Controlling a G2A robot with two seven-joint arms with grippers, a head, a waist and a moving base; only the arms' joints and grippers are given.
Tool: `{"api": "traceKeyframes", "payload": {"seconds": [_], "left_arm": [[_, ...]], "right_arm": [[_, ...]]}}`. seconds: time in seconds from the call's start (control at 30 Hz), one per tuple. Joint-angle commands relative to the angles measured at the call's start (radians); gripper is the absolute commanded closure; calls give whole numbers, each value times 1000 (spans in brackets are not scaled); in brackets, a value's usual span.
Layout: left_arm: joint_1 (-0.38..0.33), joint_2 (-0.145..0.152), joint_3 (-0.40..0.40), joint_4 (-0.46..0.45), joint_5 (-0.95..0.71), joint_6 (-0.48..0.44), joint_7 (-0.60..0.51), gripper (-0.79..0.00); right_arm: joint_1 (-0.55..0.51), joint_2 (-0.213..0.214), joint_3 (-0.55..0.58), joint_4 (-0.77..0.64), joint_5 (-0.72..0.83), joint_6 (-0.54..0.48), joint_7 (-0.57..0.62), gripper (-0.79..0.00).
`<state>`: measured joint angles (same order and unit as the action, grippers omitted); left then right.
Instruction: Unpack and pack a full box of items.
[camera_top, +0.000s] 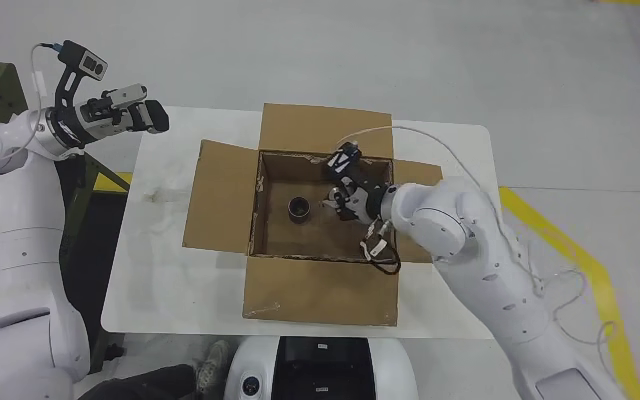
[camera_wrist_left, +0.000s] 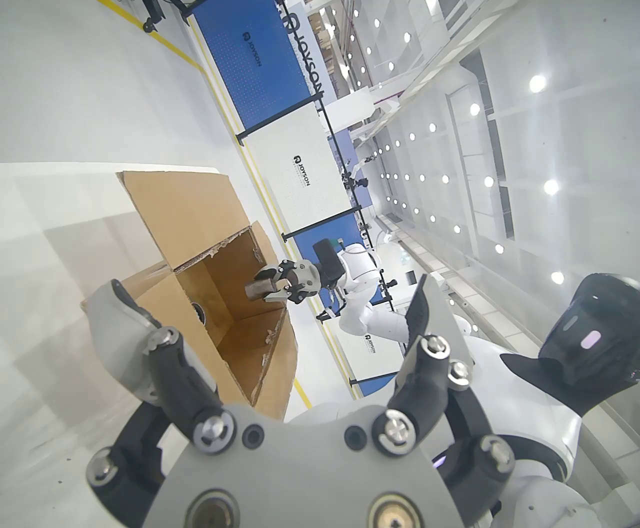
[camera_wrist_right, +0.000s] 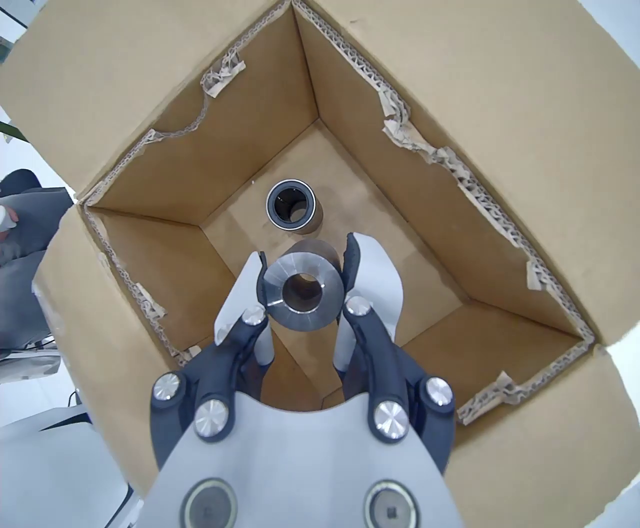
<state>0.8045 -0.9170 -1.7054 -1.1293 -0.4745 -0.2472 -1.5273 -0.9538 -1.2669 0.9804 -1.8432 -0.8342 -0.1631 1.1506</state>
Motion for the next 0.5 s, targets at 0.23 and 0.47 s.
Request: {"api": "traceKeyframes", "payload": {"seconds": [0.23, 0.47], "left_arm": [[0, 0, 0, 0, 0, 0, 0, -785], [0, 0, 0, 0, 0, 0, 0, -785]], "right_arm": [[-82, 31, 133, -126, 11, 28, 77, 0], [-158, 54, 263, -218, 28, 37, 78, 0]]}}
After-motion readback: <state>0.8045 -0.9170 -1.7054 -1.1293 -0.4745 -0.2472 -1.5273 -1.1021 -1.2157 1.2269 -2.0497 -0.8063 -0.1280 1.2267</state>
